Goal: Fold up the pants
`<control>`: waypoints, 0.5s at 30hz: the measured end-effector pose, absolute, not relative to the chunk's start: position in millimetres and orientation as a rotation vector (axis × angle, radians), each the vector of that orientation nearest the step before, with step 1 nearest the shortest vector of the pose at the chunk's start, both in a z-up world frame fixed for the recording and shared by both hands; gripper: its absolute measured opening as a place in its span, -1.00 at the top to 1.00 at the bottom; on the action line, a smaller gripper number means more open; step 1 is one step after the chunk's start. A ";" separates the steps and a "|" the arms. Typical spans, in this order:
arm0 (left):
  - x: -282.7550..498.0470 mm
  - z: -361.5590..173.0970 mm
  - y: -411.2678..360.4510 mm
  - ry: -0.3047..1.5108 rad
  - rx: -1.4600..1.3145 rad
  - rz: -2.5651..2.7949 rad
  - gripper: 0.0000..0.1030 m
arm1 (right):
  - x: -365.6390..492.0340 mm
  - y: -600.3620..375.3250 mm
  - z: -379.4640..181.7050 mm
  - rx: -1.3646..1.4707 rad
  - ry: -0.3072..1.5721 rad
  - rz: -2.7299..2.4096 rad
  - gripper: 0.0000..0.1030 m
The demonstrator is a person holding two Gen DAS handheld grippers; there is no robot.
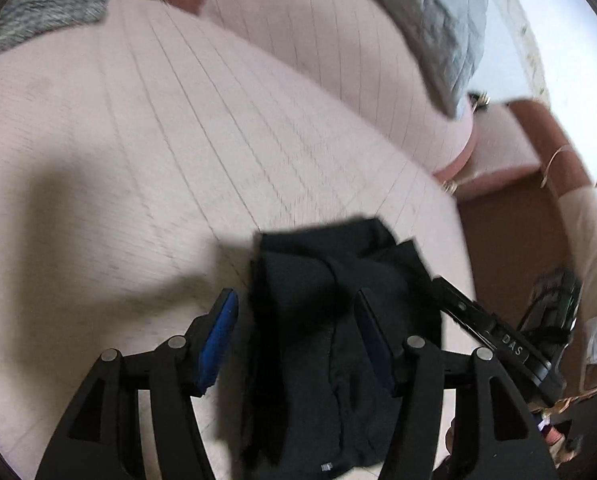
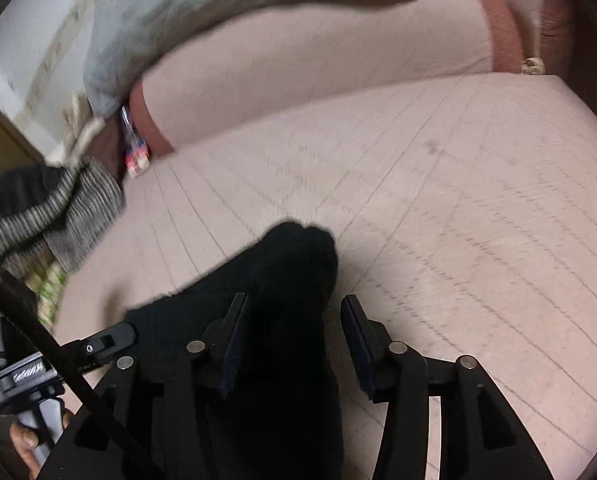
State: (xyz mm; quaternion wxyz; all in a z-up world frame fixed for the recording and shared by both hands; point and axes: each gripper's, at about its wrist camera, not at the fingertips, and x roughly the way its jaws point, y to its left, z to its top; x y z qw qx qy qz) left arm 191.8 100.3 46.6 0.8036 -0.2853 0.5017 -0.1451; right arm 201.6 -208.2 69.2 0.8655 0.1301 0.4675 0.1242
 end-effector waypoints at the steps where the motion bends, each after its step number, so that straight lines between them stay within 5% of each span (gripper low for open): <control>1: 190.2 52.4 106.2 1.055 -0.623 -0.307 -0.16 | 194.8 -215.1 79.0 0.297 0.953 0.276 0.01; 8: 188.6 77.8 75.1 1.016 -0.581 -0.348 -0.23 | 129.2 -220.1 103.2 0.425 0.889 0.464 0.01; 15: 206.0 33.5 54.1 1.115 -0.495 -0.221 -0.28 | 101.8 -210.4 61.3 0.300 0.952 0.403 0.01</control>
